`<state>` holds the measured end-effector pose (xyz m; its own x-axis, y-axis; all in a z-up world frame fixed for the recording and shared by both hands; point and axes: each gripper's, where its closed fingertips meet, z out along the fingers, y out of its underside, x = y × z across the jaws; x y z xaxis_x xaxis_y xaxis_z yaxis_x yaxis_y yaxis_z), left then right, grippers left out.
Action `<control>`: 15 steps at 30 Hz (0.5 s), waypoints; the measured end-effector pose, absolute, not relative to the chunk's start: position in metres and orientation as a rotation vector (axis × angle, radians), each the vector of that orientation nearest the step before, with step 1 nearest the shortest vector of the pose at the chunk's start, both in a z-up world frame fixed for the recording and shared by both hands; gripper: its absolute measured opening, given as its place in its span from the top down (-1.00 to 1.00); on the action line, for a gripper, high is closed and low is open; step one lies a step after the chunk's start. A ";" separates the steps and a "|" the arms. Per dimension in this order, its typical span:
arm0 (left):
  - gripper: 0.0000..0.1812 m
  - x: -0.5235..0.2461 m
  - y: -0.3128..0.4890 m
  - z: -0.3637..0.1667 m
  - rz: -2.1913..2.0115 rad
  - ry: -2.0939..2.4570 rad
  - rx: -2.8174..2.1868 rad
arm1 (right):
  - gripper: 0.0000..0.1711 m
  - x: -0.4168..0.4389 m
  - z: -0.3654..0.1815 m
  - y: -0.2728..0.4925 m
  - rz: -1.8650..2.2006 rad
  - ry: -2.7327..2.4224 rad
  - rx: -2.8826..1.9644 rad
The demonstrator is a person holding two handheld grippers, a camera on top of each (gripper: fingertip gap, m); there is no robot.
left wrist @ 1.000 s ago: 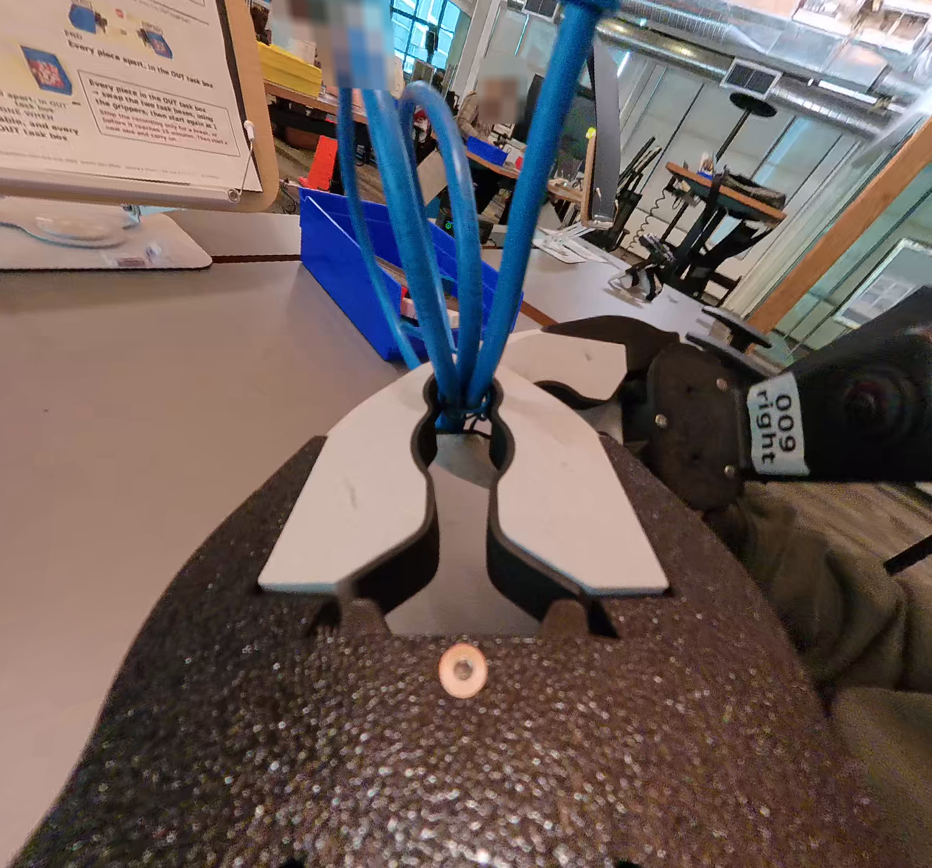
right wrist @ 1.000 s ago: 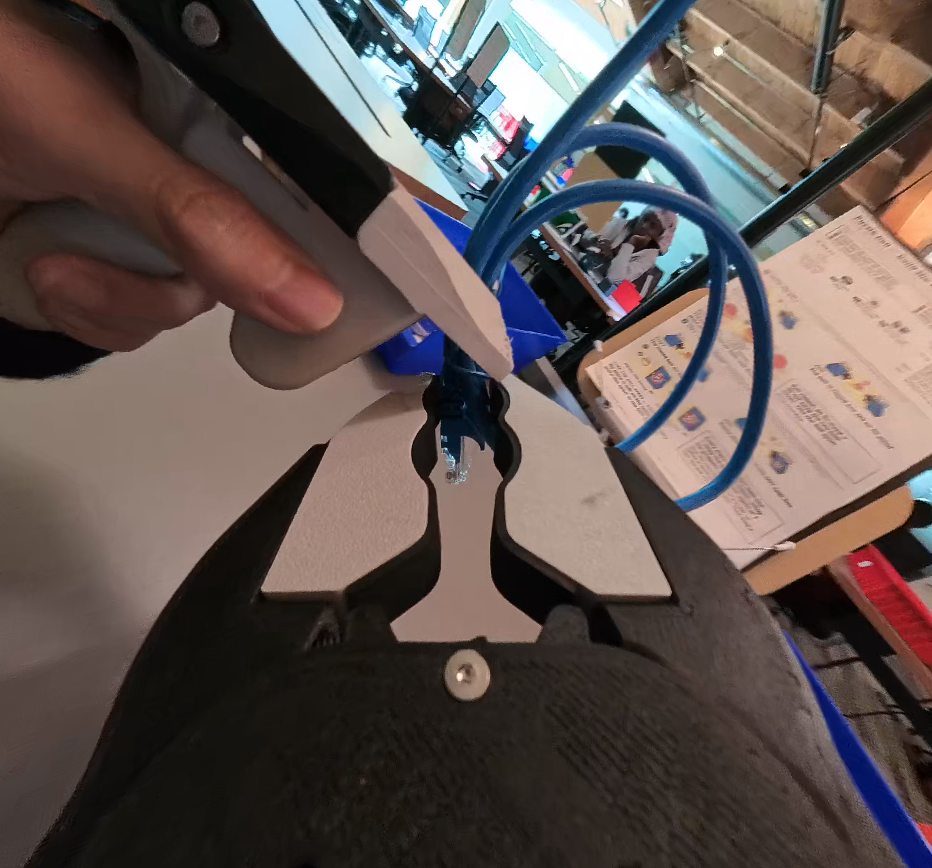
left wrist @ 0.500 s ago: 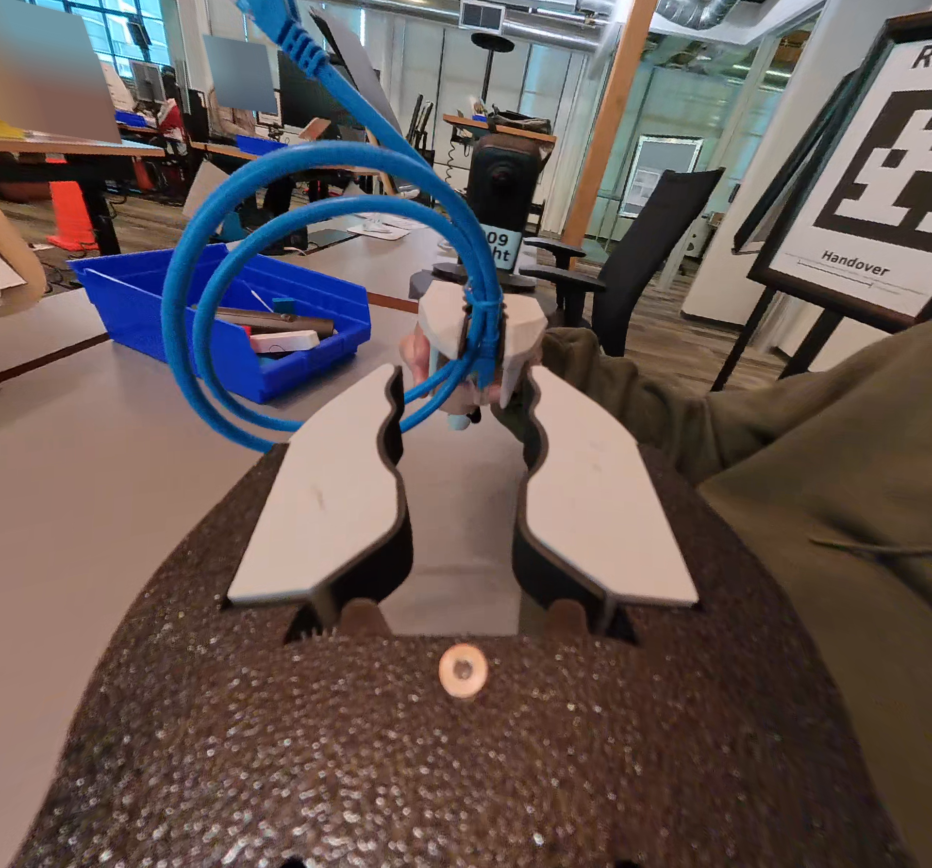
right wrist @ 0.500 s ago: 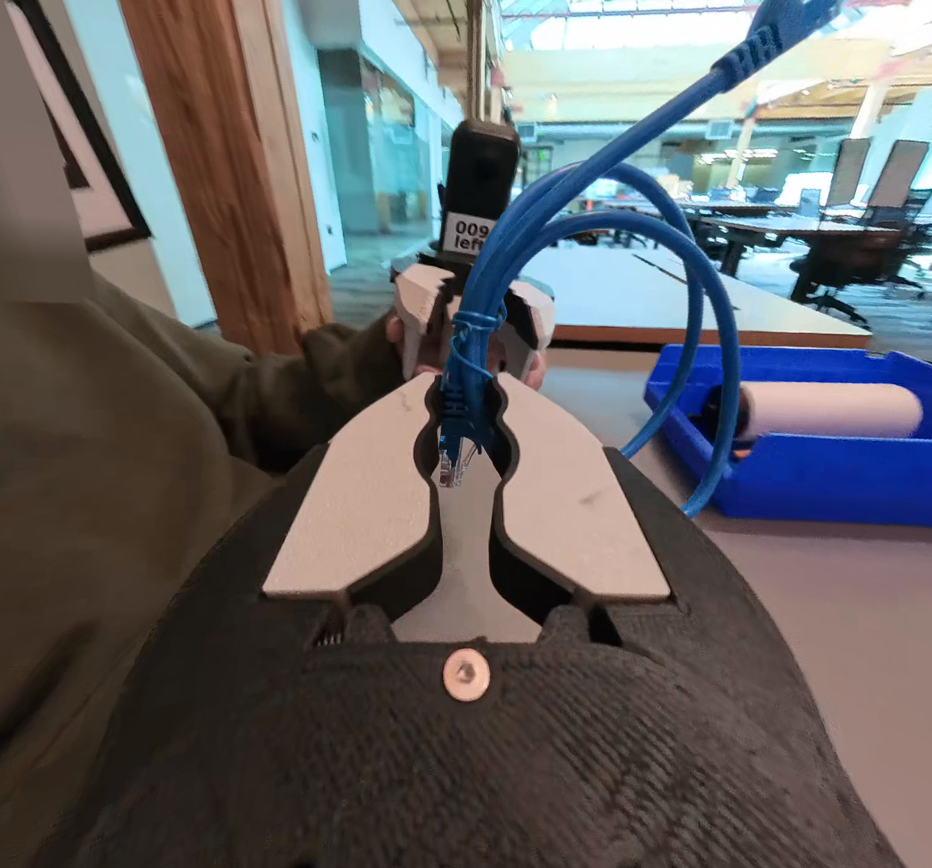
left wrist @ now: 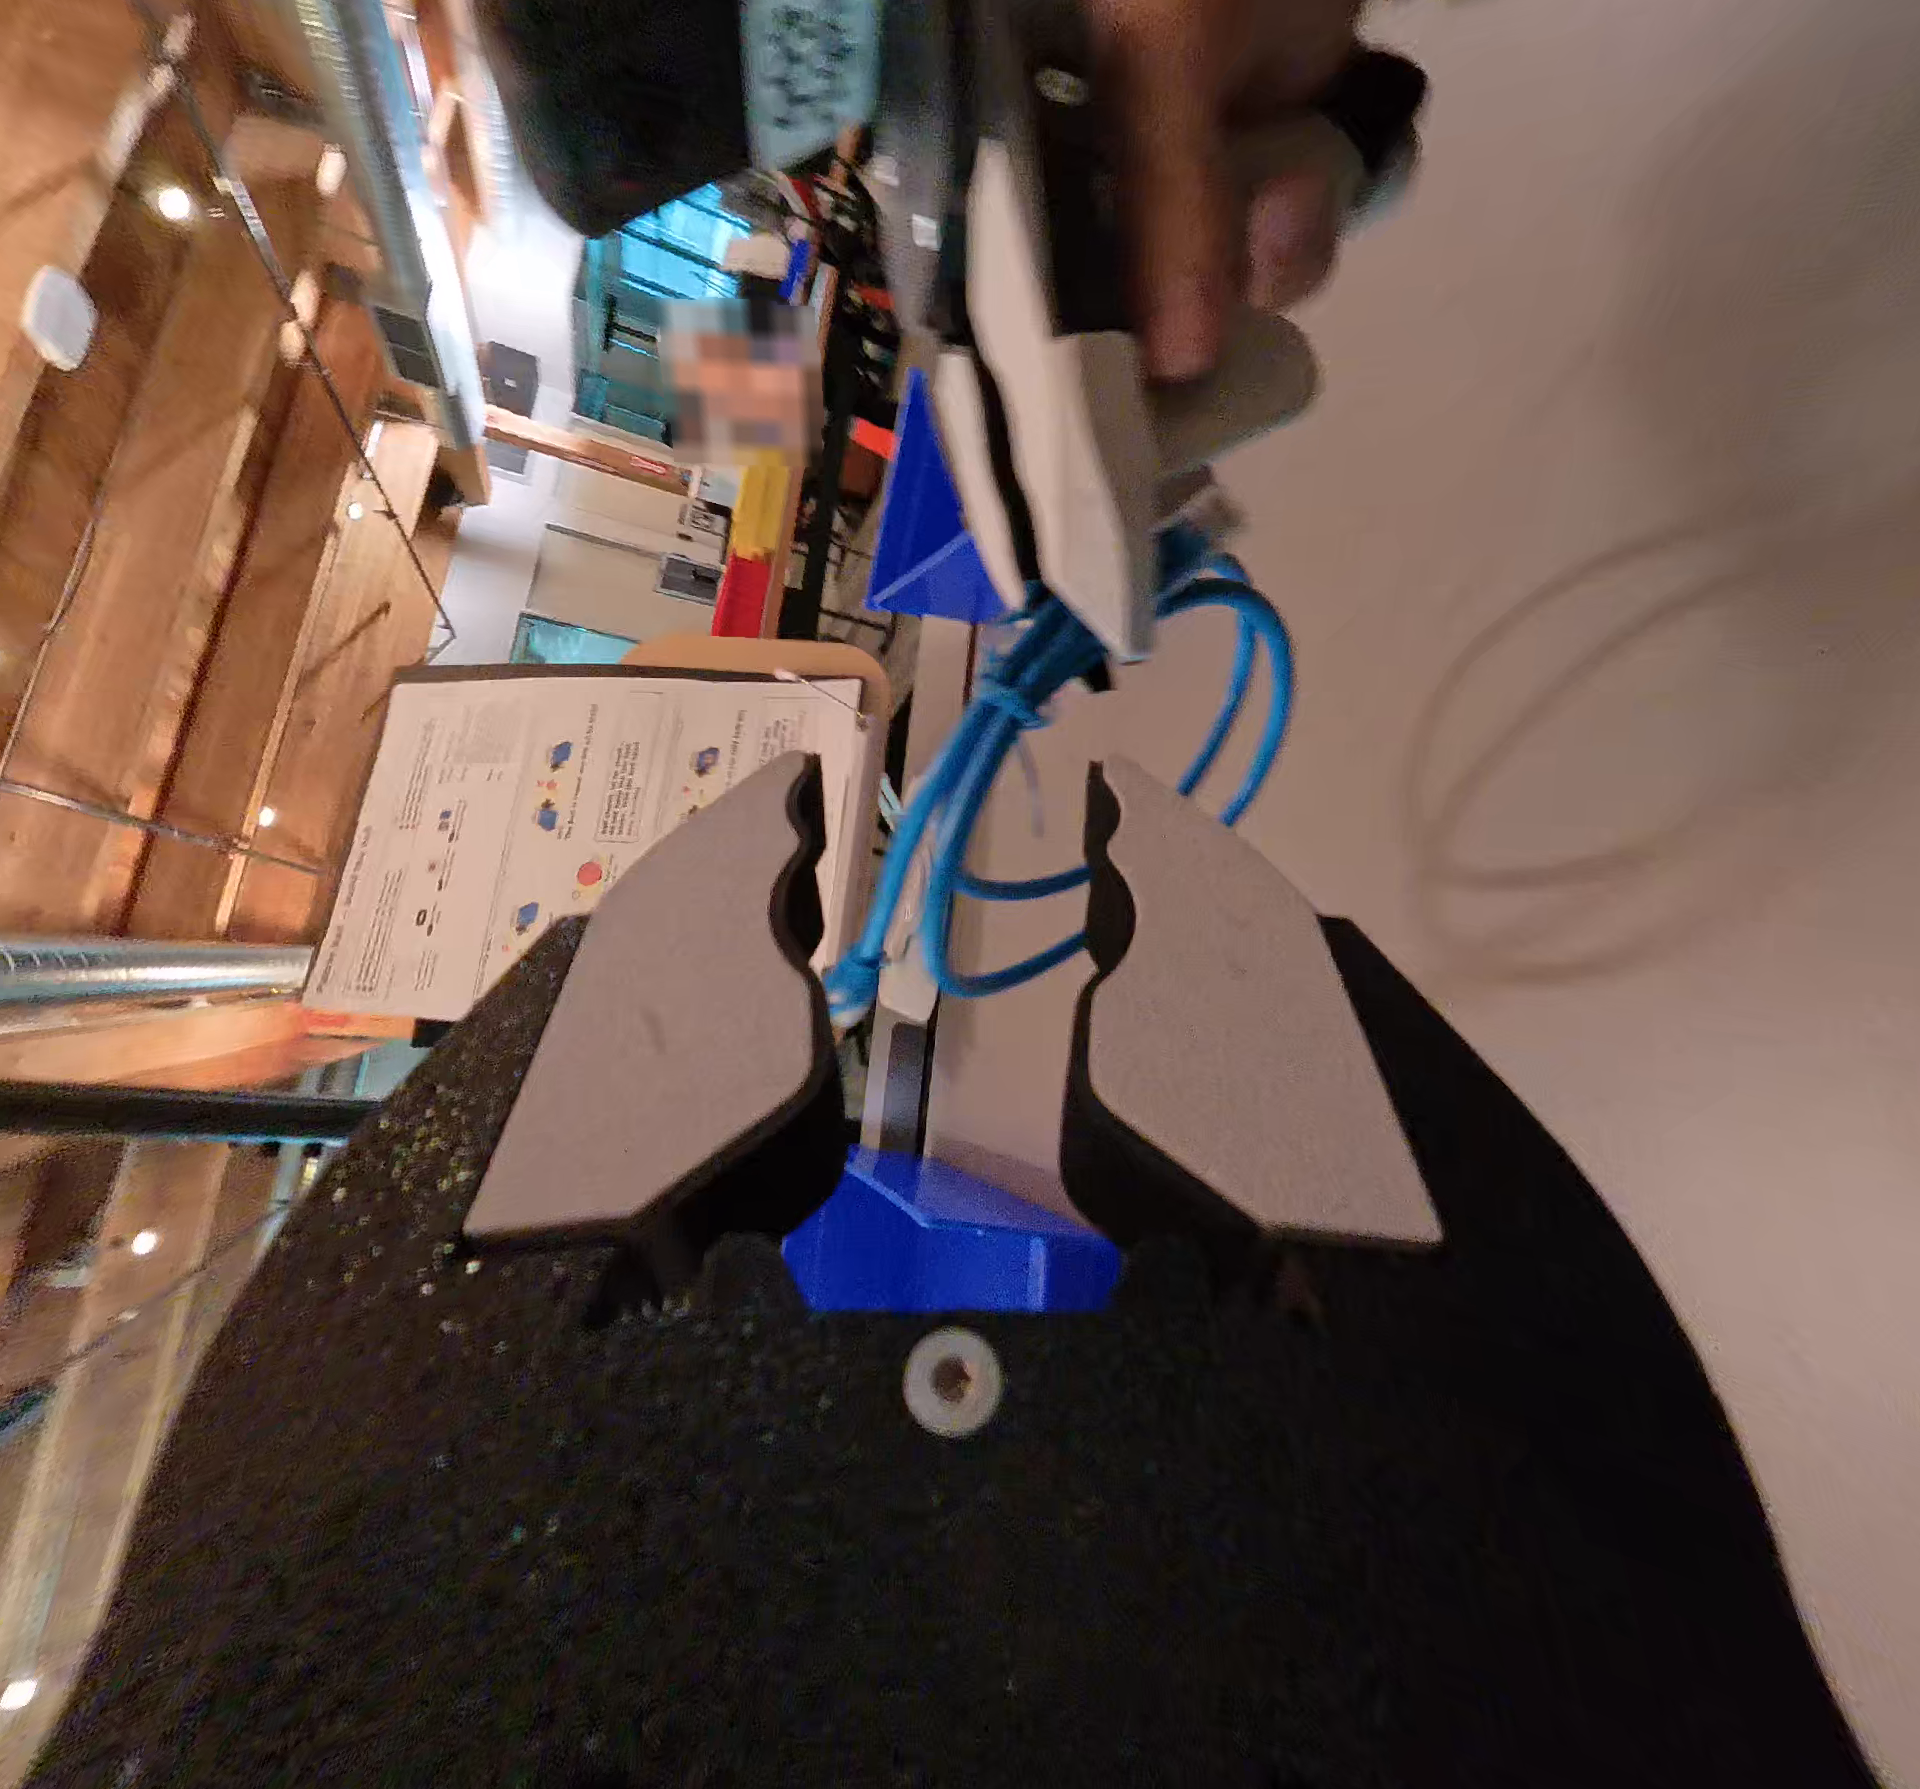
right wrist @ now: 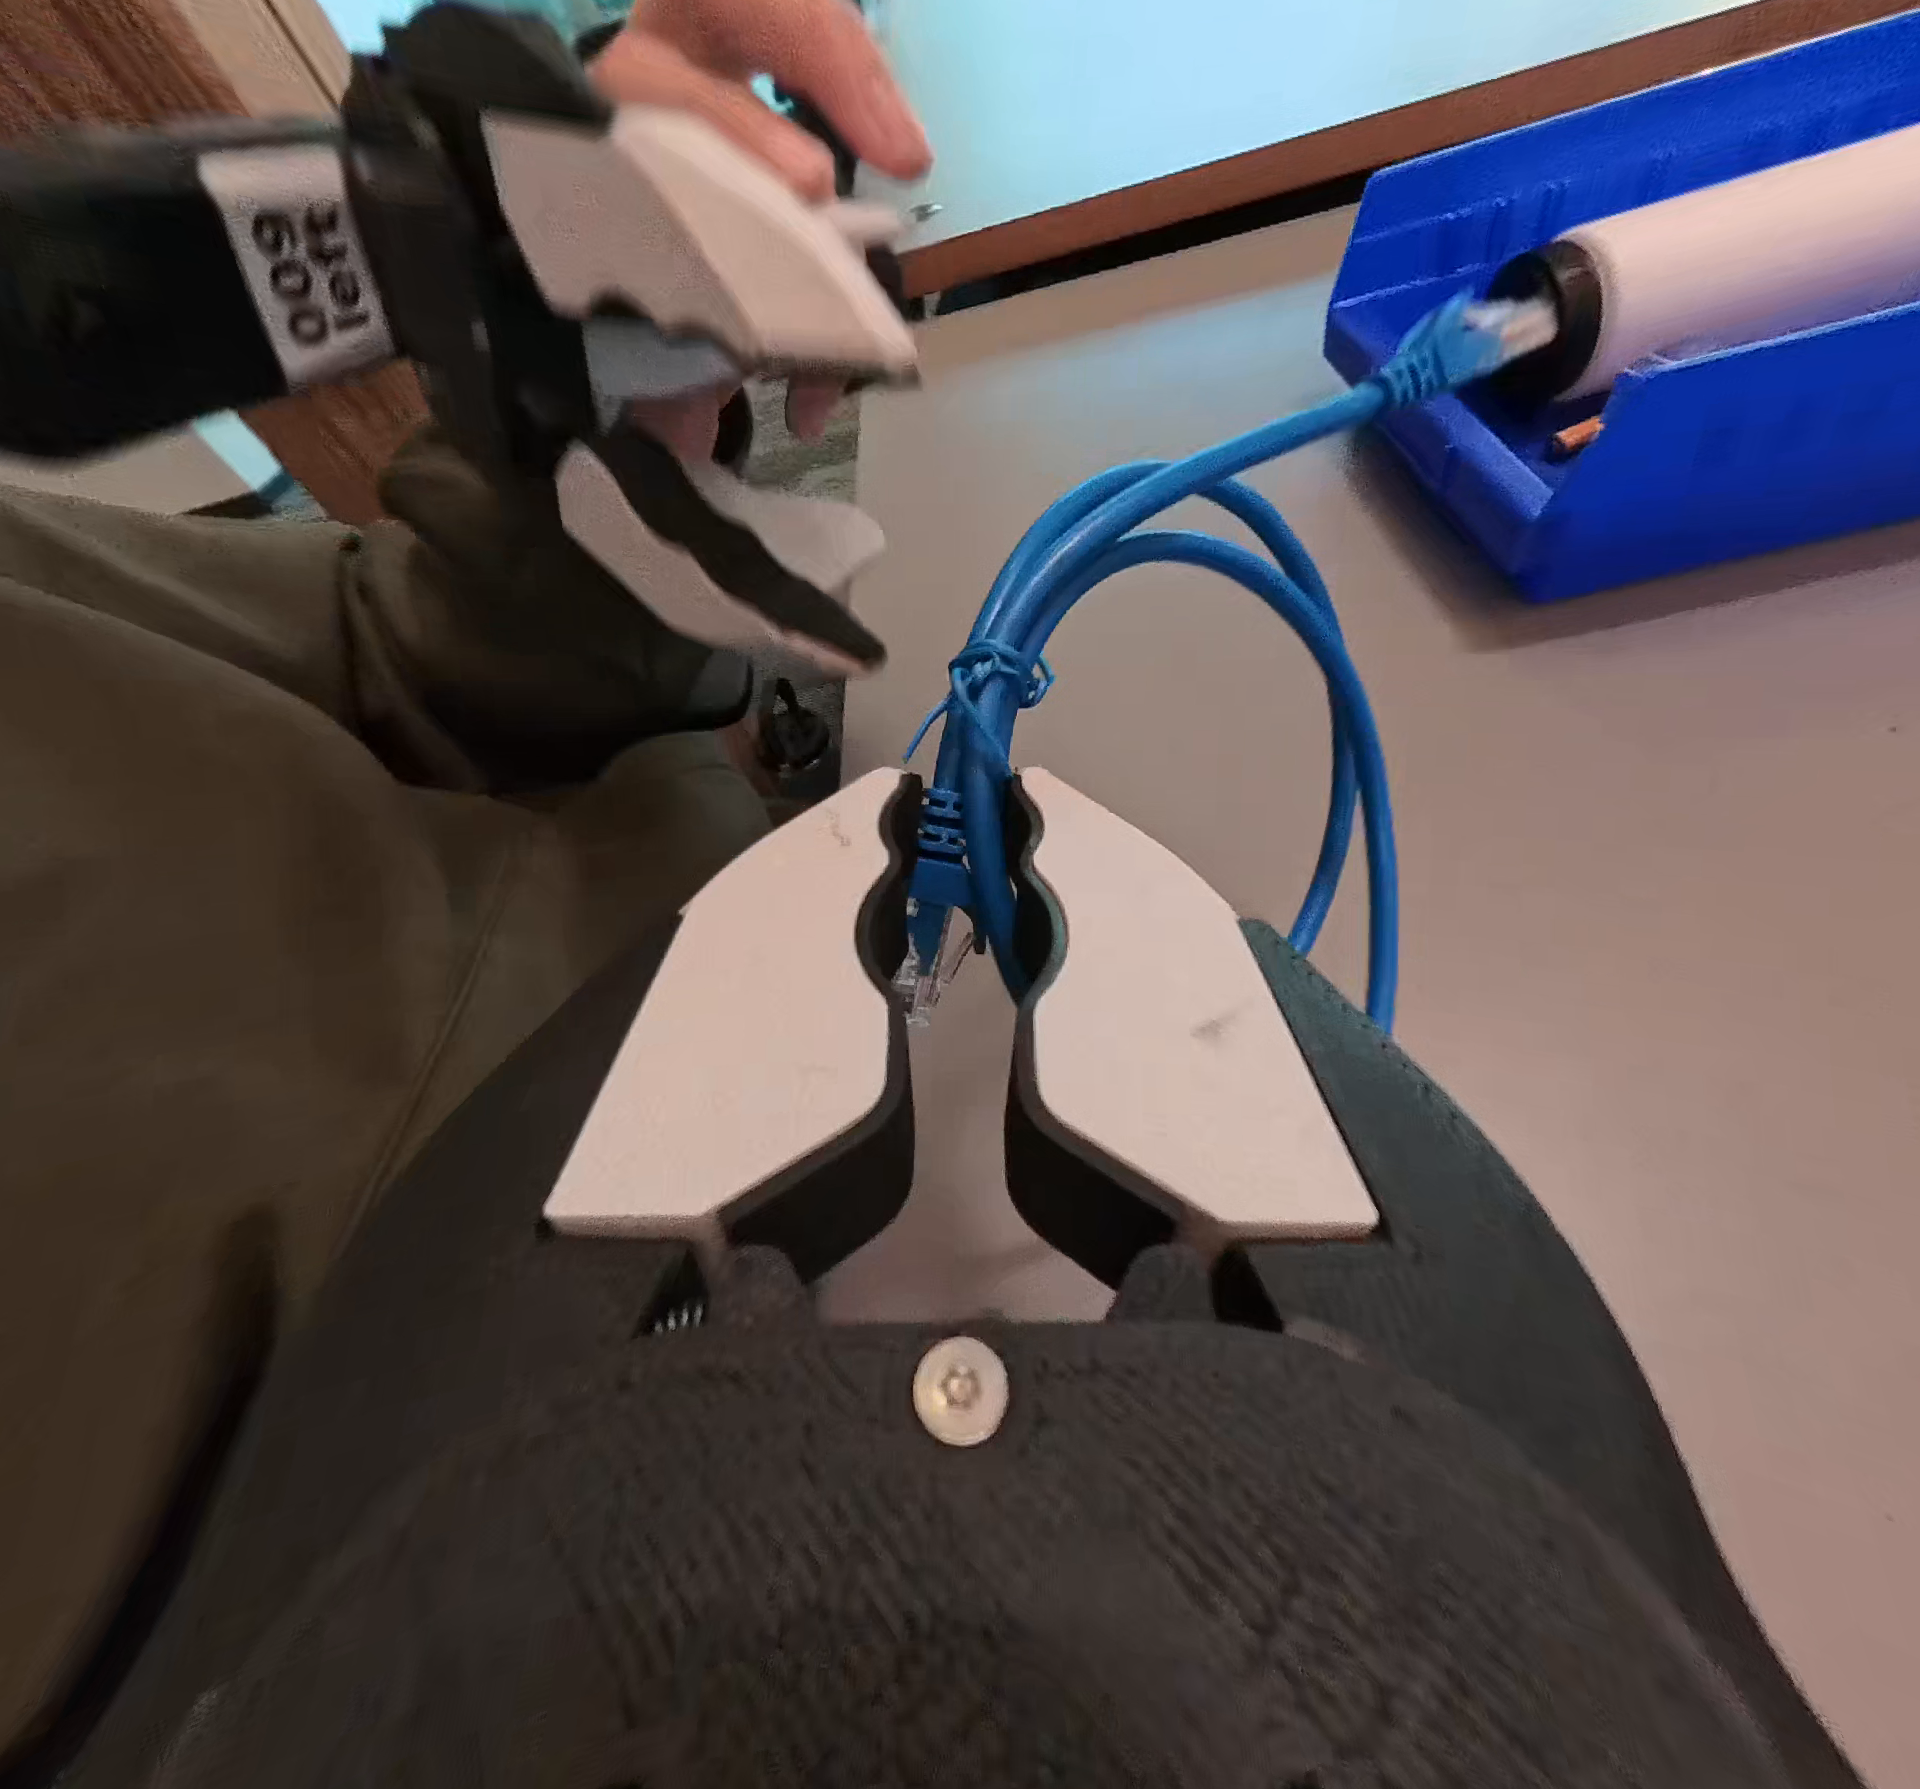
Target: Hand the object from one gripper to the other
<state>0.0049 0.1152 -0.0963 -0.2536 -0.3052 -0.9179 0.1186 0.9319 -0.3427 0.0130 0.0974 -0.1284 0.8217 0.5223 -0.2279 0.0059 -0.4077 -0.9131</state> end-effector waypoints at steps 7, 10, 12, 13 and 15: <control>0.62 0.028 0.114 -0.129 -0.173 1.823 -0.091 | 0.83 0.014 -0.154 0.102 0.334 -0.503 -2.094; 0.81 0.032 0.118 -0.138 -0.100 1.842 -0.082 | 0.82 0.012 -0.153 0.103 0.272 -0.529 -2.096; 0.82 0.035 0.120 -0.139 -0.110 1.841 -0.107 | 0.82 0.016 -0.154 0.105 0.198 -0.548 -2.101; 0.82 0.037 0.121 -0.138 -0.136 1.836 -0.141 | 0.82 0.018 -0.152 0.106 0.167 -0.546 -2.091; 0.84 0.041 0.126 -0.131 -0.209 1.791 -0.215 | 0.78 0.024 -0.138 0.110 0.097 -0.512 -2.014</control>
<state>0.0407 0.1259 -0.1315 -0.2255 -0.2570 -0.9397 -0.0334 0.9660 -0.2562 0.0237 0.1105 -0.1378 0.9066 0.3953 0.1479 0.3139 -0.3972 -0.8624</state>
